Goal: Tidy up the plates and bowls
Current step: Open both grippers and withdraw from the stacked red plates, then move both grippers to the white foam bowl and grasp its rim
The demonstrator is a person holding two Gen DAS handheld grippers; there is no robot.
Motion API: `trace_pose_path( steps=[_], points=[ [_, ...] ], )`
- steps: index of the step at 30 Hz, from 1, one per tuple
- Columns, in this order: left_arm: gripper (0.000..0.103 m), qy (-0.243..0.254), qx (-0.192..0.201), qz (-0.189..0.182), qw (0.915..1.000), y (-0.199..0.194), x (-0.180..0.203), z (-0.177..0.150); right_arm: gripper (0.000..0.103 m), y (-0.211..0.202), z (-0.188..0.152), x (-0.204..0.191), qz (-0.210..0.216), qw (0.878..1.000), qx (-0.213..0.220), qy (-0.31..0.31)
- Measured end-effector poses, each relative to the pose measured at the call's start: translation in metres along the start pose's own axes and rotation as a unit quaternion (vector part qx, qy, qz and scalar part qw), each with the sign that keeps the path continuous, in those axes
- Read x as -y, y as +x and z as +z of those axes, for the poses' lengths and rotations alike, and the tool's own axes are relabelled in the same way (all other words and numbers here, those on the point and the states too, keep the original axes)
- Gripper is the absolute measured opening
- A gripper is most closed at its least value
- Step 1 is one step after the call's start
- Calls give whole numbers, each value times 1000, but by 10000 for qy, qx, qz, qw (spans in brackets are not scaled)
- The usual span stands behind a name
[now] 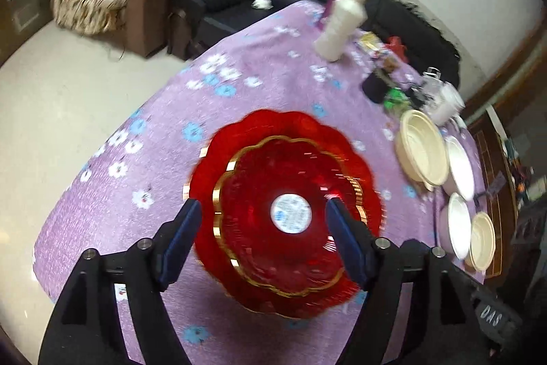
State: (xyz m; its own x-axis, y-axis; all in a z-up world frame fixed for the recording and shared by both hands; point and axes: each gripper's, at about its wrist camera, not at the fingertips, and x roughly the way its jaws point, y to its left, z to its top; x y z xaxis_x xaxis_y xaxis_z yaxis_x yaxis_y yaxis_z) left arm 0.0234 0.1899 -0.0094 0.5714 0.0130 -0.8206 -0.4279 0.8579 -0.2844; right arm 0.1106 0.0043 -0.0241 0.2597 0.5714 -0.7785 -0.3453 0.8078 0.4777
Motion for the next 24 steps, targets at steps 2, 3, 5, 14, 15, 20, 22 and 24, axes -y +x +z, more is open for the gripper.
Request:
trace_pose_path(
  steps=[2, 3, 5, 14, 15, 20, 22, 24],
  points=[
    [83, 267, 76, -138, 9995, -4, 15, -5, 78, -11, -4, 14, 23, 9998, 132, 135],
    [83, 433, 61, -230, 9988, -4, 24, -7, 78, -17, -7, 23, 40, 9995, 194, 227],
    [83, 717, -61, -401, 9966, 0, 42, -13, 78, -27, -14, 42, 73, 9987, 267, 433],
    [83, 1394, -929, -884, 9819, 36, 121, -43, 79, -75, -40, 140, -188, 9883, 442, 1446],
    [83, 1395, -1005, -928, 9807, 39, 130, -44, 80, -82, -42, 150, -196, 9863, 473, 1568],
    [83, 1478, -1149, -1097, 9762, 56, 175, -45, 83, -117, -40, 196, -413, 9746, 864, 2022],
    [83, 1582, -1156, -1155, 9738, 62, 194, -45, 84, -123, -37, 214, -458, 9695, 965, 2205],
    [83, 1669, -1181, -1211, 9714, 68, 212, -47, 84, -125, -33, 228, -373, 9653, 993, 2386]
  ],
)
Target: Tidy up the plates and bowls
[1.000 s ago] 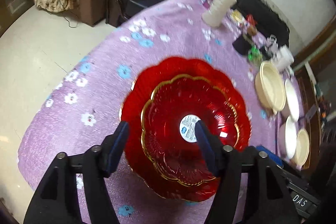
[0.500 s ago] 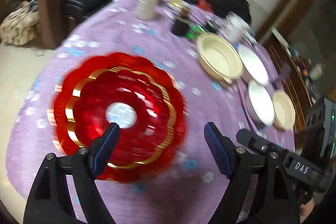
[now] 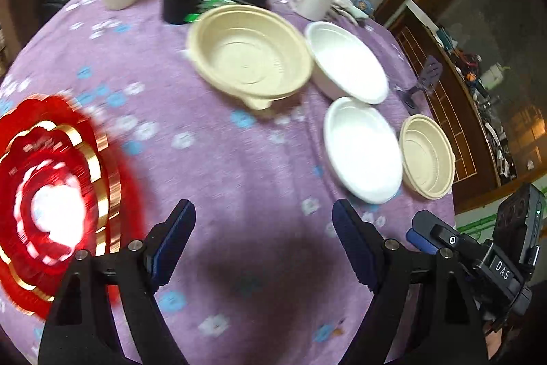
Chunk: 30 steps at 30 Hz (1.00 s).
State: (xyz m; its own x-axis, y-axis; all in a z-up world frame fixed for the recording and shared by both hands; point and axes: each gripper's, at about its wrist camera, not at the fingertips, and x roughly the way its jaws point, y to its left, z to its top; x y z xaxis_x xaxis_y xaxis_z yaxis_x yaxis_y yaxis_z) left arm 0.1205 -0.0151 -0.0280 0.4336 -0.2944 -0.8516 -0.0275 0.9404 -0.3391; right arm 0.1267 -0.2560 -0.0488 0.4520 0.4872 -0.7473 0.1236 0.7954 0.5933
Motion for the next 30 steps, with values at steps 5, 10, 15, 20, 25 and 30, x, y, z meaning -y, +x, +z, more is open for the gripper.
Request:
trace_pose_path(
  steps=[5, 10, 15, 20, 25, 30],
  points=[
    [83, -5, 45, -52, 10000, 21, 23, 16, 84, 9, 22, 20, 4, 9996, 104, 253],
    [82, 165, 80, 35, 9998, 41, 42, 28, 83, 20, 38, 32, 96, 9987, 159, 484],
    [82, 124, 157, 17, 9998, 58, 48, 32, 73, 32, 47, 38, 13, 9980, 263, 573],
    [82, 222, 164, 89, 9996, 73, 53, 30, 60, 45, 49, 40, -94, 9980, 256, 570],
    [34, 476, 244, 336, 9980, 82, 60, 28, 29, 51, 47, 38, -262, 9983, 302, 433],
    [12, 951, 257, 523, 9938, 84, 69, 18, 10, 51, 39, 32, -322, 9986, 324, 253]
  ],
)
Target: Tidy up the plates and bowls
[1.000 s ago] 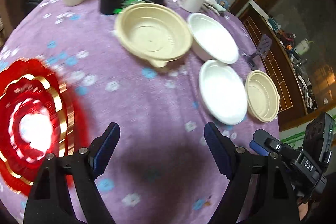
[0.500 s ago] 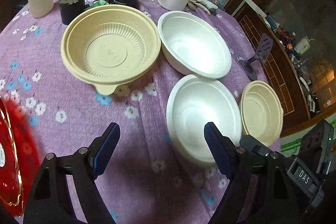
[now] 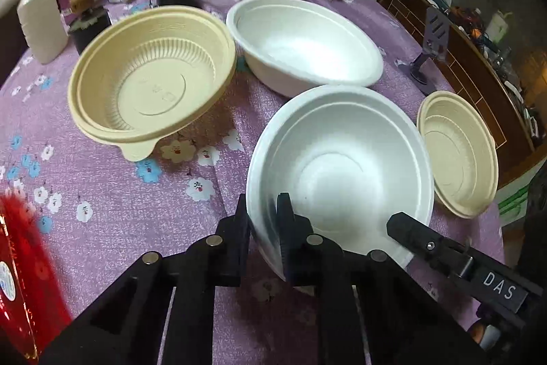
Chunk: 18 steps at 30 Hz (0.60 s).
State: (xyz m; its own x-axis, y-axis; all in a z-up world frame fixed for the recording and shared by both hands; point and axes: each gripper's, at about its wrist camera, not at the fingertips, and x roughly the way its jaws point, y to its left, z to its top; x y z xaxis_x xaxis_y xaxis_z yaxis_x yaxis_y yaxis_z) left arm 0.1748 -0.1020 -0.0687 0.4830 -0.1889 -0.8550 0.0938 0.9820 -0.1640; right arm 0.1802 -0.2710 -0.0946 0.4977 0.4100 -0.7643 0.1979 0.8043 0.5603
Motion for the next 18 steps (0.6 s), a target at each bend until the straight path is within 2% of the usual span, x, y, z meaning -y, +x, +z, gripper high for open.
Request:
trace_pose_path(
  steps=[8, 18],
  points=[
    [12, -27, 161, -93, 9998, -28, -10, -15, 10, -22, -21, -15, 62, 9996, 184, -221],
    [13, -7, 382, 75, 9992, -57, -21, -44, 10, -38, -56, -29, 56, 9987, 213, -456]
  ],
)
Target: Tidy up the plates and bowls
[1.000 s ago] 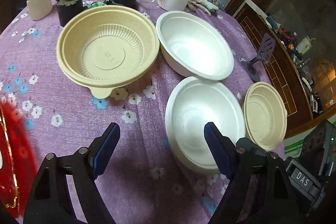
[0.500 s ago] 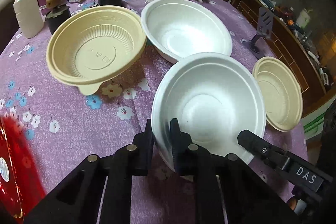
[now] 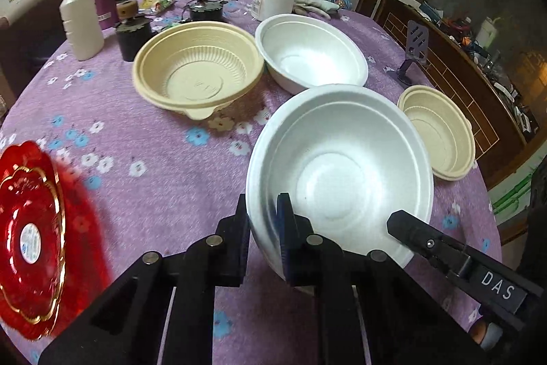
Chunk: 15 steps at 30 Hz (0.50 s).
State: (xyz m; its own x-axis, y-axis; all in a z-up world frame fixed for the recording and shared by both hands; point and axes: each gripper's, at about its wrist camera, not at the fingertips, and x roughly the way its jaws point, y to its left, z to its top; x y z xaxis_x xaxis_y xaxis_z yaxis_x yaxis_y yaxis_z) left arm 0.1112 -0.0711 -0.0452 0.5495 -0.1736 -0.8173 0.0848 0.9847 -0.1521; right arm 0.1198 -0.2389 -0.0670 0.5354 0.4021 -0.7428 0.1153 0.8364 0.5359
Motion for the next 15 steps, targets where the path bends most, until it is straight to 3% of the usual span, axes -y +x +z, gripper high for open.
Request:
trace_pose_path(
  steps=[15],
  points=[
    [13, -14, 67, 56, 10000, -18, -13, -25, 10, -10, -37, -10, -64, 9999, -62, -143]
  ],
)
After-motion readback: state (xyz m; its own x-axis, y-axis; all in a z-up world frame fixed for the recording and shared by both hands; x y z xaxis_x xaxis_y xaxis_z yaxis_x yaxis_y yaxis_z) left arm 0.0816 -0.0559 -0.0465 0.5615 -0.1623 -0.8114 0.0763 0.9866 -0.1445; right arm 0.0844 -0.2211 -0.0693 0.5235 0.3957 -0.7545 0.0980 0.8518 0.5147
